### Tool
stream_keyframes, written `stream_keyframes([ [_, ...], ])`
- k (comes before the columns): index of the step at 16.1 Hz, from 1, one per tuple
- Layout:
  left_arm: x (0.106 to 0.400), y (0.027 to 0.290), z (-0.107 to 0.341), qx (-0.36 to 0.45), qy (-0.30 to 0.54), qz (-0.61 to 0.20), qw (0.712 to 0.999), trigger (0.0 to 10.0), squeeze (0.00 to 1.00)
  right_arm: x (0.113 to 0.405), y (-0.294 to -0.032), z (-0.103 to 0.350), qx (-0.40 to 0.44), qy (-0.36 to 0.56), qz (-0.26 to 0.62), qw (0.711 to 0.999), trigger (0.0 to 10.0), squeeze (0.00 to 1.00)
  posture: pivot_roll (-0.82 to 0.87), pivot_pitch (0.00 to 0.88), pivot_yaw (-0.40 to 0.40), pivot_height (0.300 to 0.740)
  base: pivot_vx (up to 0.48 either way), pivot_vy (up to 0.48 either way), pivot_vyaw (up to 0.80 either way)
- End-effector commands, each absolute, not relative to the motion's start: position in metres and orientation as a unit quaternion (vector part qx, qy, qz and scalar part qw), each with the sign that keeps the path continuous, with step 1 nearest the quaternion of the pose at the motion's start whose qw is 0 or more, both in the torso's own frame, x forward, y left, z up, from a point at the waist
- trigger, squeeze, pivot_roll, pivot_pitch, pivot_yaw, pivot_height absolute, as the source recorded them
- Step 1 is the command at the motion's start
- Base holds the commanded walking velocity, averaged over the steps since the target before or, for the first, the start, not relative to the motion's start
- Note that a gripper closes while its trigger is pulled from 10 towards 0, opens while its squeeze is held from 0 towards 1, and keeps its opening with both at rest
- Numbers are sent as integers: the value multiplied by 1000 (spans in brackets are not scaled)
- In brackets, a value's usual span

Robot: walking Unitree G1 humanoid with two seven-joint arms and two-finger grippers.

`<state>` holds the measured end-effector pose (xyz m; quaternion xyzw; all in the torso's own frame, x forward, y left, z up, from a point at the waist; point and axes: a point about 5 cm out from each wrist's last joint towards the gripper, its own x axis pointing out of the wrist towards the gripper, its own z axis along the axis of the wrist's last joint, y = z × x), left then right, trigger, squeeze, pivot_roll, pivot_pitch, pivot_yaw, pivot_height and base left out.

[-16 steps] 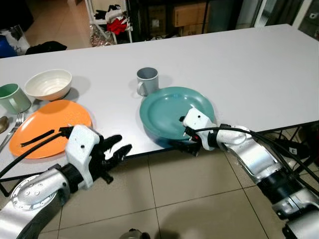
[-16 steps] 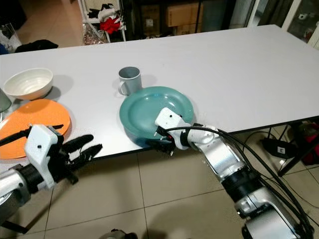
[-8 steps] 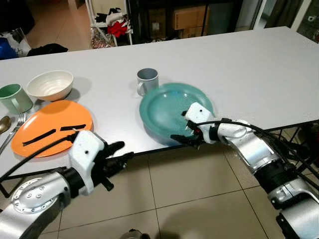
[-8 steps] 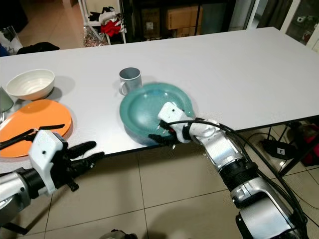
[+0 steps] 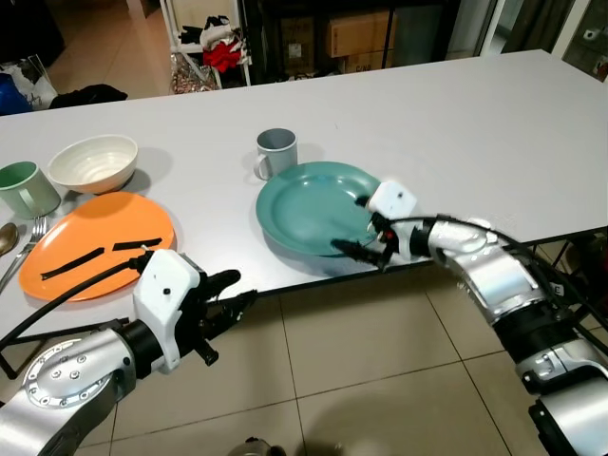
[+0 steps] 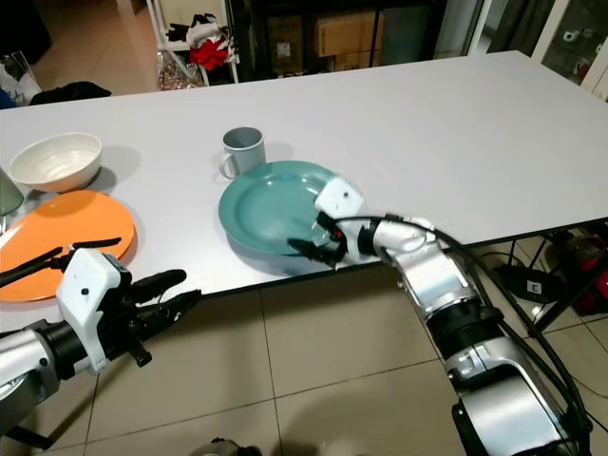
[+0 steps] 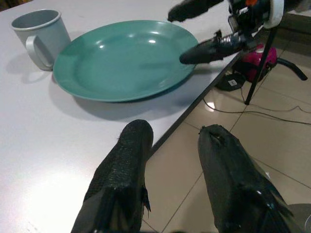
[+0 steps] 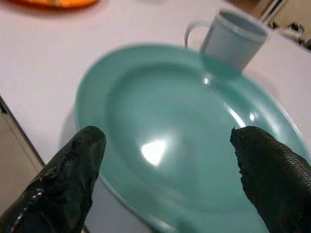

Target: Setting the table

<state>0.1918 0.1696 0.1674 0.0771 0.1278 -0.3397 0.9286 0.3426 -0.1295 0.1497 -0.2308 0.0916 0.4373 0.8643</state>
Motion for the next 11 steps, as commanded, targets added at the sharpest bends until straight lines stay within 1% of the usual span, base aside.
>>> stream_keyframes([
  [1,193,170,173,81,112,-338,931,10000,0,342,-130,161,-218,72,444,866,10000,0,-34,0,102,740,0,0,0],
  [3,194,169,172,68,102,-305,945,10000,0,328,-138,181,-190,41,449,872,10000,0,-27,0,89,740,0,0,0],
  [4,198,168,170,60,90,-250,962,10000,0,316,-143,190,-149,25,439,886,10000,0,-22,0,85,740,0,0,0],
  [5,201,167,168,52,82,-196,976,10000,0,309,-146,194,-126,19,422,898,10000,0,-21,0,84,740,0,0,0],
  [6,201,164,166,33,76,-158,984,10000,0,301,-148,194,-93,4,380,920,10000,0,-21,0,81,740,0,0,0],
  [7,197,160,164,14,69,-121,990,10000,1000,284,-147,186,-49,-8,321,946,10000,1000,-12,0,77,740,0,0,0],
  [8,195,158,164,4,63,-99,993,10000,1000,273,-147,179,-27,-7,287,958,10000,1000,-8,0,76,740,0,0,475],
  [9,195,159,165,0,60,-87,994,10000,1000,267,-148,175,-22,-1,276,961,10000,1000,-8,0,76,740,0,0,800],
  [10,198,162,167,18,46,-61,997,10000,1000,248,-152,160,-6,7,220,975,10000,1000,-15,0,91,740,0,0,800],
  [11,200,161,167,23,39,-61,997,10000,1000,240,-153,155,-1,15,201,980,10000,1000,-22,0,97,740,0,0,800],
])
